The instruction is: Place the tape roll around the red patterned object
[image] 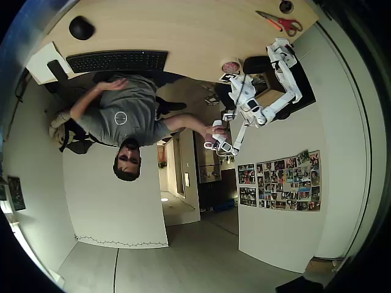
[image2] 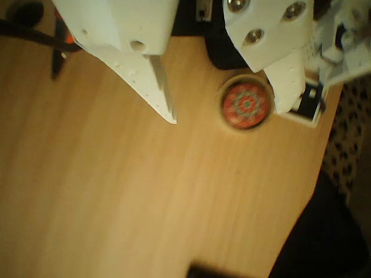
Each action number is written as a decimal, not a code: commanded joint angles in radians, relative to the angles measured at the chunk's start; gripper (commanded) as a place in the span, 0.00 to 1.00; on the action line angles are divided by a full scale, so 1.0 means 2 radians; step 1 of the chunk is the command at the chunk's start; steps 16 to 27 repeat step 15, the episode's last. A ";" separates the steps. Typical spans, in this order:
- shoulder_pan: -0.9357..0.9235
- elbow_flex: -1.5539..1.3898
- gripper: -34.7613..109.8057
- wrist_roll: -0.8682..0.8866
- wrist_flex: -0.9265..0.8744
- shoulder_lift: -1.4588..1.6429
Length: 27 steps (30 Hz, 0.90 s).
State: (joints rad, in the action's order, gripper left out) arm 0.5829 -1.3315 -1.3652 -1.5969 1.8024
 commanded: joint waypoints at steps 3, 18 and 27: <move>-0.048 0.048 0.54 -0.003 -0.011 0.006; -0.034 0.087 0.55 0.012 -0.010 -0.064; -0.034 0.087 0.55 0.012 -0.010 -0.064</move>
